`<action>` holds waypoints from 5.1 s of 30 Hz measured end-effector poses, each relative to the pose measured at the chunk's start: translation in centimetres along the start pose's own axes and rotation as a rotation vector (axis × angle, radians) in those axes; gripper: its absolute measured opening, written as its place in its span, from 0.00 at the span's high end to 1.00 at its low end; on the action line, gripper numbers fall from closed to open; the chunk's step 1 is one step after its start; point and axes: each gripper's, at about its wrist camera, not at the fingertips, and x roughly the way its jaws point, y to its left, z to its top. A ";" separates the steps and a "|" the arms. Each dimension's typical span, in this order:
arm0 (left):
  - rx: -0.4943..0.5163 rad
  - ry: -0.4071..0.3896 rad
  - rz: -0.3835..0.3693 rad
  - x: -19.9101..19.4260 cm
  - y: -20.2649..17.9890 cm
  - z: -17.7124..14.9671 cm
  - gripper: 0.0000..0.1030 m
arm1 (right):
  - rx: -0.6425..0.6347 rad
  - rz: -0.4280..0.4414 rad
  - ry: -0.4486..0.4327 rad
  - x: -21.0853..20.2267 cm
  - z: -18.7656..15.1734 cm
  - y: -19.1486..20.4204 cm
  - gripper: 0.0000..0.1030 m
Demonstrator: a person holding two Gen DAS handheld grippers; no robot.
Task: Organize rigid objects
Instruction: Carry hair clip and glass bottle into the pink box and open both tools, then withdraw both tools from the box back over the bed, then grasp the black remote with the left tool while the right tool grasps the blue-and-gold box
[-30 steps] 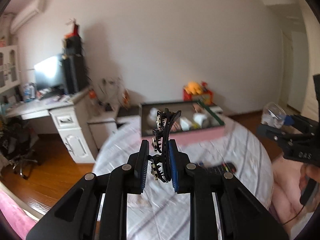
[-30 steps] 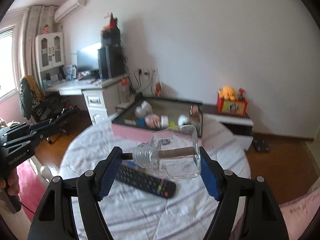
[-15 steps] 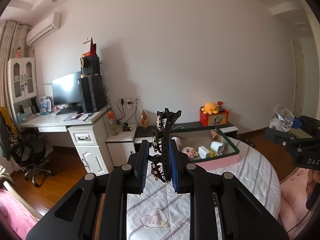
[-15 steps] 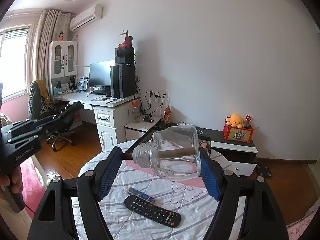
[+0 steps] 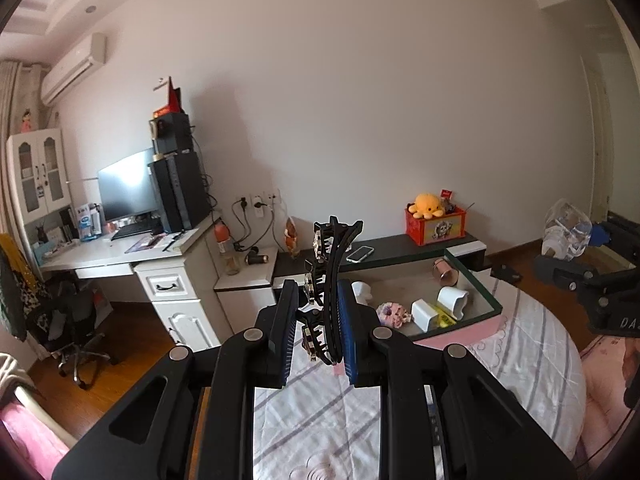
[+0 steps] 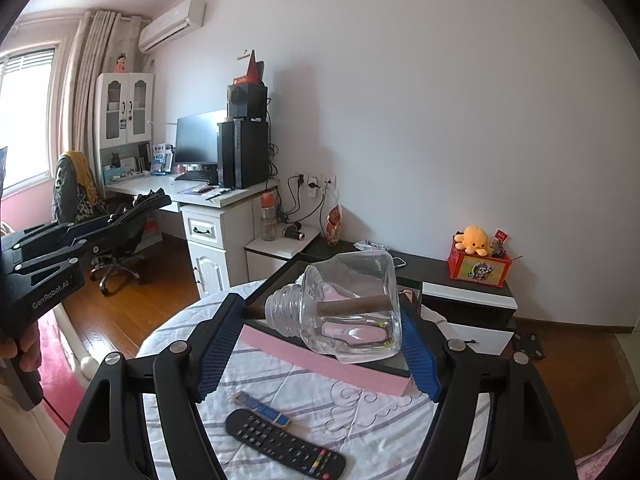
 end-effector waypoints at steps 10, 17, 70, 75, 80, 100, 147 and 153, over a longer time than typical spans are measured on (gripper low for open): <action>0.056 0.158 -0.056 12.1 -2.0 1.1 0.81 | 0.006 -0.012 0.113 8.0 -0.2 -3.8 0.27; 0.134 0.318 -0.133 20.8 -5.4 -1.0 0.81 | 0.009 0.014 0.254 15.3 -2.0 -4.9 0.27; -0.077 -0.038 0.073 -9.2 -0.3 -3.5 0.00 | 0.085 -0.099 -0.070 -8.3 -2.9 0.6 0.00; -0.059 -0.077 0.068 -11.9 -0.6 -3.6 0.00 | 0.084 -0.101 -0.072 -9.7 -3.3 1.4 0.00; -0.046 -0.088 0.071 -13.4 -0.7 -3.7 0.00 | 0.081 -0.100 -0.083 -11.0 -3.7 2.1 0.00; -0.010 -0.018 0.042 -11.0 -2.1 -4.9 0.00 | 0.080 -0.106 -0.028 -9.9 -5.3 1.7 0.00; 0.021 0.345 -0.050 0.5 -3.0 -12.4 0.00 | 0.065 0.271 0.482 4.9 -16.8 3.0 0.82; -0.034 0.407 -0.076 2.1 -3.3 -13.7 0.00 | 0.058 0.297 0.461 6.5 -15.9 5.9 0.68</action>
